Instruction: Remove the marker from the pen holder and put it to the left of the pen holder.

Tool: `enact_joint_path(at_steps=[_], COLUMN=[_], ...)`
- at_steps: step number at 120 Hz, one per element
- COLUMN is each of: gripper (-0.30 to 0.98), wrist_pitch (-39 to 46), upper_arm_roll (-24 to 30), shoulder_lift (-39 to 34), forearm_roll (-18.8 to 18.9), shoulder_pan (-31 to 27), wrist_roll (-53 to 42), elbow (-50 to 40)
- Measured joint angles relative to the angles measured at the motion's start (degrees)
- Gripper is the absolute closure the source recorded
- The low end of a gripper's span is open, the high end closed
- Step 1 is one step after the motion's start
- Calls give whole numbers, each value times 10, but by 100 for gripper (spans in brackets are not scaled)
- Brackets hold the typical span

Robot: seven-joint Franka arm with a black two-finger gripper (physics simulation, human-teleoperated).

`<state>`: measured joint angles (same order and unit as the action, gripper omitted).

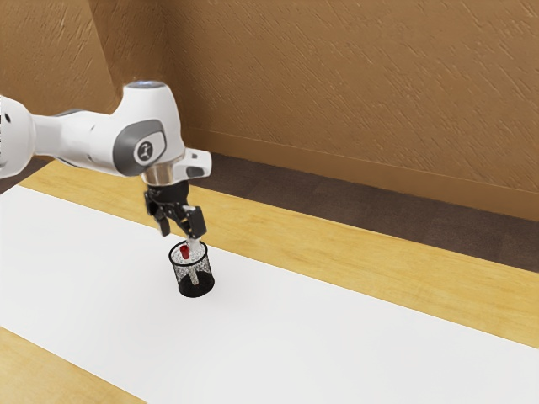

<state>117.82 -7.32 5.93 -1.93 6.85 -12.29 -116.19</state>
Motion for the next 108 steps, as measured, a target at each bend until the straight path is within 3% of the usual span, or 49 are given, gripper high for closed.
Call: enact_joint_path(at_steps=[52,81,108], gripper=[3,54,73], wrist_pitch=[76,84,85], upper_arm_roll=[-1,-1,-3], shoulder_lift=[4,5,-7], forearm_roll=[-17,-17,-4], shoulder_pan=[3,1,1], wrist_roll=[2,4,7], elbow=[-46,-49,-44])
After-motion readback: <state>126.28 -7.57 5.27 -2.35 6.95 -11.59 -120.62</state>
